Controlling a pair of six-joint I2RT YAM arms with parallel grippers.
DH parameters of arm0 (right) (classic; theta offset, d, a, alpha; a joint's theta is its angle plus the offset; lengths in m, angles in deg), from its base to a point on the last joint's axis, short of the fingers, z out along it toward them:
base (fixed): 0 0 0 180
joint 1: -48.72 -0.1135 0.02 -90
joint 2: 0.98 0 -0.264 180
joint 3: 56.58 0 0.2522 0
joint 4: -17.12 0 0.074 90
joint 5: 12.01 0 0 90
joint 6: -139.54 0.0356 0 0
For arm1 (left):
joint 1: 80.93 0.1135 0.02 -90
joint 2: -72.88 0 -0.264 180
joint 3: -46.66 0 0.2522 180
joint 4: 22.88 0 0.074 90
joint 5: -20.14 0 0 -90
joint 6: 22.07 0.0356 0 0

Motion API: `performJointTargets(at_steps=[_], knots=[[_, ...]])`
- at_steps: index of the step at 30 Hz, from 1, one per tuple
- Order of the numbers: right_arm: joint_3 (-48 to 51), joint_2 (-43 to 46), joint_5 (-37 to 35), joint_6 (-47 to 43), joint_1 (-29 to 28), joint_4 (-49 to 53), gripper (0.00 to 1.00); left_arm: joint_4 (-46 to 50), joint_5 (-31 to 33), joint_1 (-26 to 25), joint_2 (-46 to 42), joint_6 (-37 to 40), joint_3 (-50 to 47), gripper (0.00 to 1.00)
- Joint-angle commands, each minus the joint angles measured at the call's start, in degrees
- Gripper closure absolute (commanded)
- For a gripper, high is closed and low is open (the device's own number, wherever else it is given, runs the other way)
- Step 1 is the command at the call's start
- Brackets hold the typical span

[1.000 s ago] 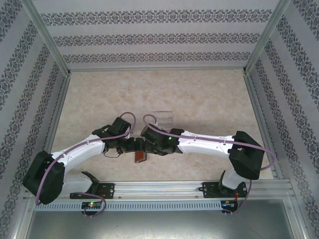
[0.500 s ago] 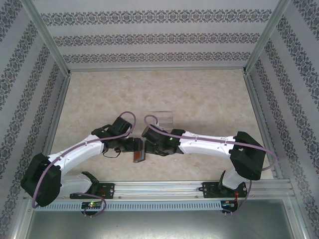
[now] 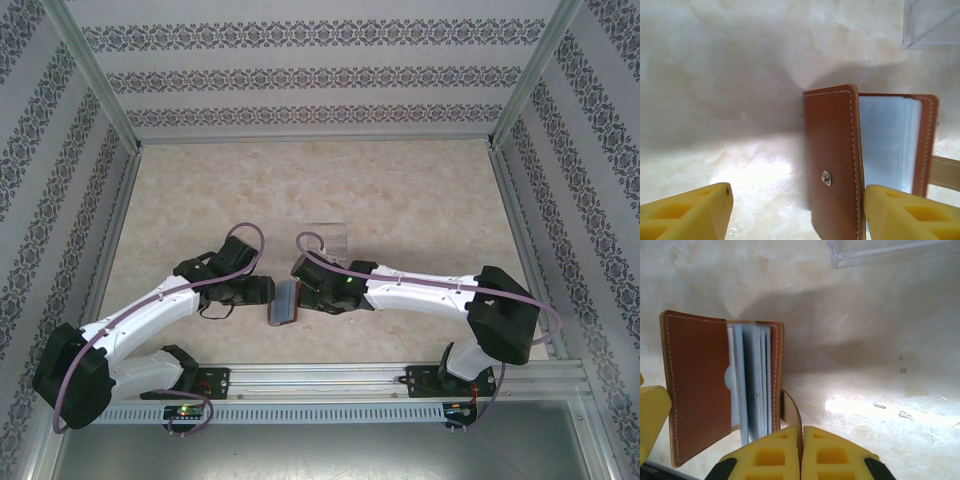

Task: Take the credit cards out of the card holder

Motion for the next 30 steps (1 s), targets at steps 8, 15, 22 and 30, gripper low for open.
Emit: performJointTargets(at_steps=[8, 15, 22, 30], knots=[[-6.93, 0.57, -0.76, -2.86, -2.07, 1.08, 1.0, 5.68, 8.09, -0.5, -2.07, 0.11, 1.94, 0.27], [-10.26, -0.64, -1.01, -4.13, -2.28, 1.8, 1.0, 10.38, 12.8, -0.01, -3.41, 1.31, 3.84, 0.27], [-8.73, -0.74, -0.97, -3.82, -1.79, 3.48, 1.0, 5.36, 6.04, 0.25, -3.28, 0.93, 2.0, 0.27], [0.34, 3.3, -1.88, -2.08, 0.26, 3.23, 1.0, -1.53, -2.76, 0.17, 0.59, -0.01, 0.86, 0.3]])
